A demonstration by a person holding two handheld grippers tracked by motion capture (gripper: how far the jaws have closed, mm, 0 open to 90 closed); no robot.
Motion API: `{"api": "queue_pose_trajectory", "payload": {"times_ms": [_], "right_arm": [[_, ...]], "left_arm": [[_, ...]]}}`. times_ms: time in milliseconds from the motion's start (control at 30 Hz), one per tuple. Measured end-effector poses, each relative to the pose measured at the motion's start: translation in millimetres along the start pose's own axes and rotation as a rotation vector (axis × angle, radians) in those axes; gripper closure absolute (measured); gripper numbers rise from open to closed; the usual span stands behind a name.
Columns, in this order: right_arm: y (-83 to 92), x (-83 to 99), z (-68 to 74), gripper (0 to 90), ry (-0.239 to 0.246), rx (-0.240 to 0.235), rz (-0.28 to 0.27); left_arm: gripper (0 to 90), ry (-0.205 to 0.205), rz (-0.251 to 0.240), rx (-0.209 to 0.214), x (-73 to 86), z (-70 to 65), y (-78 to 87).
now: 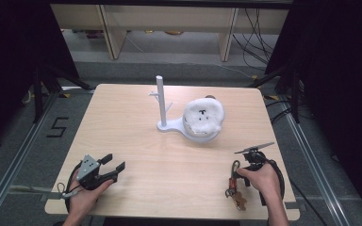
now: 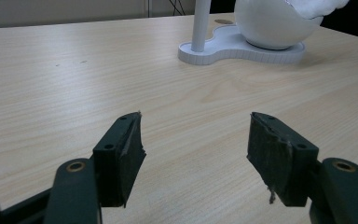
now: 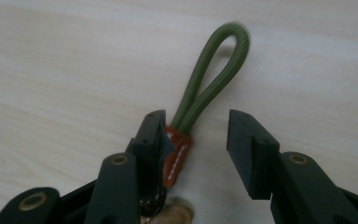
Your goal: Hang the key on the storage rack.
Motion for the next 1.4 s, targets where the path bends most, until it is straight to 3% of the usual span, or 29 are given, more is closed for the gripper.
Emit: {"api": "queue_pose_trajectory", "payload": {"times_ms": [100, 133, 233, 333, 367, 533, 567, 600, 633, 667, 700, 767, 833, 933, 1033, 1167, 1400], "right_arm": [[-4.0, 5.7, 5.9, 58.1, -0.001, -0.007, 0.021], [-6.1, 6.5, 5.4, 58.1, 0.019, -0.004, 0.011], [-7.7, 9.6, 10.8, 58.6, 0.001, -0.006, 0.054], [-9.4, 11.8, 13.8, 59.7, 0.006, -0.014, 0.050], [-8.9, 11.7, 14.9, 60.1, 0.018, -0.007, 0.071], [-11.7, 10.2, 15.1, 60.8, 0.069, 0.045, 0.049], [-11.9, 8.7, 16.8, 61.0, 0.111, 0.050, 0.041], [-9.3, 9.2, 22.1, 61.0, 0.042, 0.052, 0.089], [-11.1, 8.3, 20.3, 61.0, 0.085, 0.059, 0.072], [-11.6, 8.2, 20.9, 60.9, 0.077, 0.063, 0.073], [-13.9, 7.0, 18.9, 61.1, 0.127, 0.055, 0.046], [-13.9, 7.5, 21.1, 61.7, 0.105, 0.069, 0.080], [-15.5, 7.1, 20.7, 64.4, 0.137, 0.075, 0.069], [-15.7, 7.6, 23.0, 73.9, 0.128, 0.061, 0.073], [-17.6, 7.5, 21.0, 78.4, 0.186, 0.045, 0.061], [-15.5, 8.9, 22.9, 79.2, 0.164, 0.047, 0.074], [-4.5, 9.6, 24.0, 79.4, 0.168, -0.010, -0.036]], "left_arm": [[34.7, -0.005, 0.000, 0.000, 0.0, -0.2, 0.2], [34.7, -0.004, 0.000, 0.001, 0.0, -0.3, 0.6], [34.7, -0.002, 0.008, -0.004, -0.1, -0.6, 1.7], [34.7, -0.002, 0.009, -0.003, -0.2, -0.5, 1.5], [34.7, -0.001, 0.007, -0.002, -0.1, -0.7, 1.5], [34.7, -0.002, 0.005, -0.002, -0.1, -0.8, 1.6], [34.7, -0.001, 0.005, -0.001, -0.1, -0.7, 1.6], [34.7, 0.000, 0.007, -0.002, -0.1, -0.7, 1.7], [34.7, -0.001, 0.008, -0.003, -0.1, -0.6, 1.7], [34.7, -0.001, 0.005, -0.001, 0.0, -0.6, 1.6], [34.7, 0.000, 0.005, -0.002, 0.0, -0.7, 1.7], [34.7, 0.001, 0.006, -0.002, 0.0, -0.8, 1.9], [34.6, 0.001, 0.001, 0.001, 0.1, -0.9, 1.5], [34.6, -0.001, 0.005, -0.001, 0.0, -1.1, 1.7], [34.6, -0.001, 0.008, -0.002, -0.1, -0.8, 2.0], [34.6, 0.002, -0.006, 0.006, 0.3, -0.8, 1.0], [34.6, 0.002, -0.007, 0.006, 0.3, -0.8, 0.9]]}}
Point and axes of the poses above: each handheld gripper's, and its own axes: y roughly backward along the jaws, x roughly out of its underside, z roughly to its left, the point moved 1 cm from there along -y, roughly forward along the jaws, and after that the axes turned 6 degrees about x, right-handed, at the moved point
